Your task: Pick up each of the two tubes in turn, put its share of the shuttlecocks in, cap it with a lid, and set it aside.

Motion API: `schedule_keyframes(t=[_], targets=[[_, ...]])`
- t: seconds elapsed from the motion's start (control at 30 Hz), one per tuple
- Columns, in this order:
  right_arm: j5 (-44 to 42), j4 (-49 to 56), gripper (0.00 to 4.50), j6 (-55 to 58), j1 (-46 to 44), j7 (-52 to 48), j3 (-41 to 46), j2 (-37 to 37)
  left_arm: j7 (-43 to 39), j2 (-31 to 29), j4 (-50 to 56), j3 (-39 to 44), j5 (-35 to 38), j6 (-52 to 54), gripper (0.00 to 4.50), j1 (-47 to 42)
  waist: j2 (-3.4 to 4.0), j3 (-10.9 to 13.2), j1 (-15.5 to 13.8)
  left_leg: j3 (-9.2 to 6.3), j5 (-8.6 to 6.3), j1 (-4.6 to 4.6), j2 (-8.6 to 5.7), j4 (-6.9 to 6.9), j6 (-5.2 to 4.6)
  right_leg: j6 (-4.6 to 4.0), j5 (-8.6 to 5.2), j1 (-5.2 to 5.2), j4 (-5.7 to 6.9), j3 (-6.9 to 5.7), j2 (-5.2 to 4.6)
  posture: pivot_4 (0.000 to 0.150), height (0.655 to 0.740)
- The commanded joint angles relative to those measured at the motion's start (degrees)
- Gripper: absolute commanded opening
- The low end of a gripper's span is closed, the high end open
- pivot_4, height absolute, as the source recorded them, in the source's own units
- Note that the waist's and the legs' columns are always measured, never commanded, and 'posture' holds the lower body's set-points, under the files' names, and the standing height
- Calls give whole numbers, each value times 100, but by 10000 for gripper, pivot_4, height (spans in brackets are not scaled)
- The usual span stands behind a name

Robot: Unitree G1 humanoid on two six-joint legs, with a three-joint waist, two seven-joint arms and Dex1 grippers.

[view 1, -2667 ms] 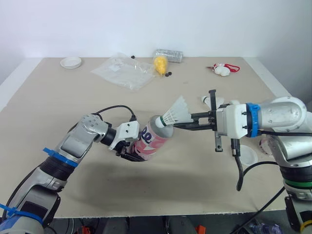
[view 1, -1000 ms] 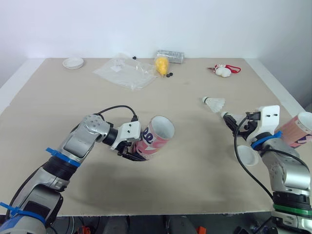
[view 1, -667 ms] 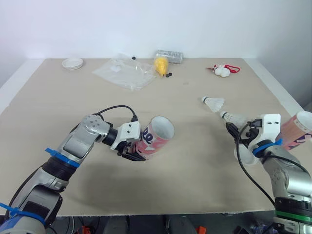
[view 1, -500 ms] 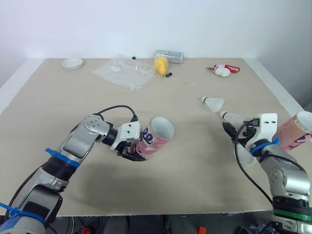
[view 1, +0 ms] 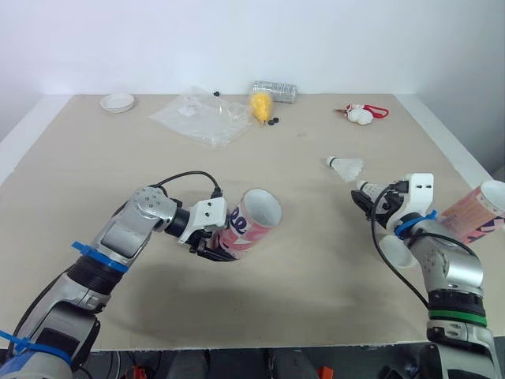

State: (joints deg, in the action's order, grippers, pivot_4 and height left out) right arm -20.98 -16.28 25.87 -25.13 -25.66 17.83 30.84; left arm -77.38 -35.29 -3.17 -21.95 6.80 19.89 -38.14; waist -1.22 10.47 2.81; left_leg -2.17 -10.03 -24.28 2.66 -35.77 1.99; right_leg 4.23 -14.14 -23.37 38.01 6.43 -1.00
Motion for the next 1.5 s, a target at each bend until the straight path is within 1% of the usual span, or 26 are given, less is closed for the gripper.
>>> schedule_keyframes(t=[0.03,0.07,0.13,0.17,0.2,0.23,0.27,0.3,0.47,0.53,0.7,0.77,0.87,0.93,1.0,1.17,1.27,1.33,1.5], targets=[[66,-86,36293,-252,-182,-39,29,57,28,-111,97,21,-56,10,29869,102,0,0,0,0,0,0,0,0,0,0,0,0,0,0,0,1500,7400],[77,-116,32634,-285,-198,-67,23,60,29,-116,104,22,-57,10,29869,110,0,0,1,0,0,0,0,0,0,1,0,0,0,0,0,1500,7400],[91,-143,21338,-340,-215,-101,25,56,32,-119,104,18,-59,10,29869,115,0,0,1,0,0,0,0,2,0,0,-1,0,0,0,0,1500,7400],[100,-148,17903,-365,-219,-103,30,51,36,-119,104,15,-59,9,29869,116,0,0,1,0,0,0,0,2,0,1,-1,0,0,0,0,1500,7400],[102,-147,12199,-375,-217,-100,37,45,42,-116,105,13,-57,8,29869,118,0,0,1,0,0,0,0,2,0,1,-1,0,0,0,0,1500,7400],[103,-144,7822,-379,-212,-100,39,42,47,-111,102,10,-56,5,29869,116,0,0,1,0,0,0,0,2,0,1,-1,0,0,0,0,1500,7400],[100,-116,1805,-377,-189,-107,37,39,52,-101,101,4,-55,3,29869,115,0,0,1,0,0,0,0,2,0,1,-1,0,0,0,0,1500,7400],[89,-77,577,-362,-159,-109,39,35,54,-91,103,-2,-52,3,29869,114,0,0,1,0,0,0,0,2,0,1,-1,0,0,0,0,1500,7400],[51,183,577,-310,-29,-44,107,49,39,-59,59,-13,-43,-15,29869,78,0,0,1,0,0,0,0,2,0,1,-1,0,0,0,0,1500,7400],[12,485,577,-220,53,12,174,112,27,-33,20,-3,-24,-21,29869,41,1,0,0,0,0,0,0,2,0,1,-1,0,0,0,0,1500,7400],[-69,1809,577,-23,253,-571,29,716,-36,-15,-45,9,45,28,29869,-23,11,5,-6,0,0,-2,-2,3,0,4,-3,-2,0,1,-2,1500,7400],[-54,2155,577,-95,189,-862,-35,1028,-55,-11,-100,-4,36,12,29869,-48,11,5,-6,0,0,-2,-2,2,0,4,-3,-2,0,1,-2,1500,7400],[-150,2730,577,-619,-259,-1817,-197,1713,-98,74,-266,-2,58,41,29869,-186,18,8,-6,1,0,0,-1,3,0,1,-4,-2,0,0,-1,1500,7400],[-356,3026,577,-866,-607,-2417,-366,1963,-101,132,-418,-10,13,-46,29869,-299,24,11,-3,2,0,1,-1,1,0,-17,-13,-3,0,0,-1,1500,7400],[-417,3294,577,-1039,-868,-2990,-720,2150,-116,177,-559,-21,-44,-131,29869,-410,19,9,-3,2,0,2,1,1,0,-17,-13,-1,0,-1,0,1500,7400],[-524,3704,577,-1115,-1342,-3658,-1342,2213,-14,263,-945,-38,-271,-412,29869,-643,11,10,-13,1,0,-5,0,-1,1,-15,-14,-4,-1,-3,-4,1500,7400],[-558,3931,577,-1163,-1447,-3972,-1693,2156,104,308,-1147,-29,-394,-566,29869,-731,11,10,-13,2,0,-10,-1,-2,1,-10,-14,-7,-1,-2,-6,1500,7400],[-587,3968,577,-1165,-1466,-4085,-1773,2124,120,317,-1192,-29,-421,-607,29869,-741,11,10,-11,1,-1,-8,0,1,1,-8,-12,-9,0,-3,-2,1500,7400],[-100,3753,577,-1865,-1532,-4611,-2117,2166,131,310,-1177,-34,-428,-579,29869,-718,11,10,-11,1,-1,-7,1,0,1,-8,-12,-8,0,-4,-3,1500,7400]])
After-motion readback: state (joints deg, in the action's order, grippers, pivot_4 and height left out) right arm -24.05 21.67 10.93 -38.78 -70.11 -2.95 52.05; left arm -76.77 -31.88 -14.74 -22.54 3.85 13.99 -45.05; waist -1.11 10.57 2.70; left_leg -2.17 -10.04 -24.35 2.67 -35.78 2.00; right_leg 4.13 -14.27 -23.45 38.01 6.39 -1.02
